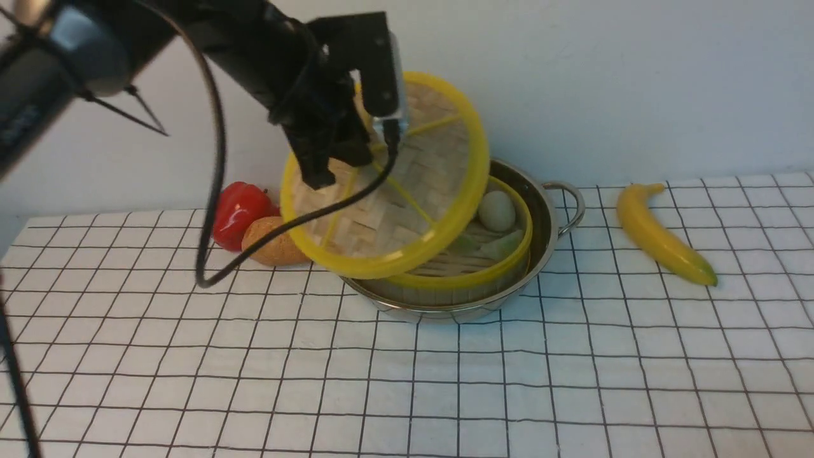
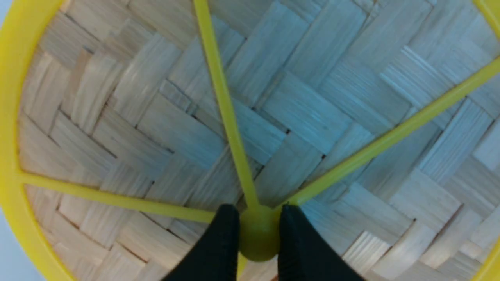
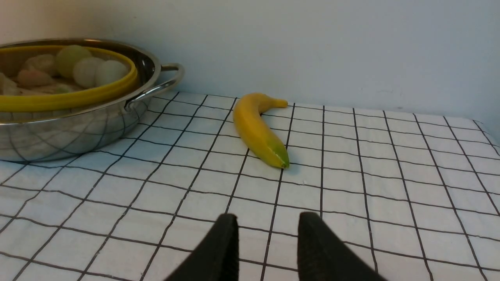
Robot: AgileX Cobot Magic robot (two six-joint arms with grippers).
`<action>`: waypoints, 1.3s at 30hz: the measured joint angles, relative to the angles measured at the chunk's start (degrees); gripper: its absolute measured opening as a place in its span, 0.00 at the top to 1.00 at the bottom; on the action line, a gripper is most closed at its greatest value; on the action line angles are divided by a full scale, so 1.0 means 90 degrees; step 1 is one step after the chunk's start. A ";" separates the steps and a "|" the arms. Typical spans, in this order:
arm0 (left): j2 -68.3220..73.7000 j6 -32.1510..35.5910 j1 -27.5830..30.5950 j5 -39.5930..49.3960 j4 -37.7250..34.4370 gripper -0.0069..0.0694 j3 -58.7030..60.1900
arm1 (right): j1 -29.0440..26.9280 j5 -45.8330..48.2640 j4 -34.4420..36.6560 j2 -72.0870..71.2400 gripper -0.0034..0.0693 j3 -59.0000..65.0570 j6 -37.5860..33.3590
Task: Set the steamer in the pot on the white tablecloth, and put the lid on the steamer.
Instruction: 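Place the yellow bamboo steamer lid onto the steamer in the pot with the left gripper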
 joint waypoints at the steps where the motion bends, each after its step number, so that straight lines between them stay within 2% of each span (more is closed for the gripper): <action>1: 0.0358 0.0135 -0.0119 -0.0012 -0.0003 0.76 -0.0322 | 0.0000 0.0000 0.0000 0.0000 0.62 0.0000 0.0000; 12: 0.1628 0.0153 -0.0334 -0.0084 0.0246 0.76 -0.1549 | 0.0000 0.0000 0.0000 0.0000 0.62 0.0000 0.0000; 22: 0.1695 0.0146 -0.0334 -0.0026 0.0260 0.76 -0.1591 | 0.0000 0.0000 0.0000 0.0000 0.62 0.0000 0.0000; 30: 0.1695 0.0783 -0.0334 -0.0157 -0.0080 0.76 -0.1591 | 0.0000 0.0000 0.0000 0.0000 0.62 0.0000 0.0000; 39: 0.1810 0.0940 -0.0334 -0.0293 -0.0165 0.76 -0.1591 | 0.0000 0.0000 0.0000 0.0000 0.62 0.0000 0.0000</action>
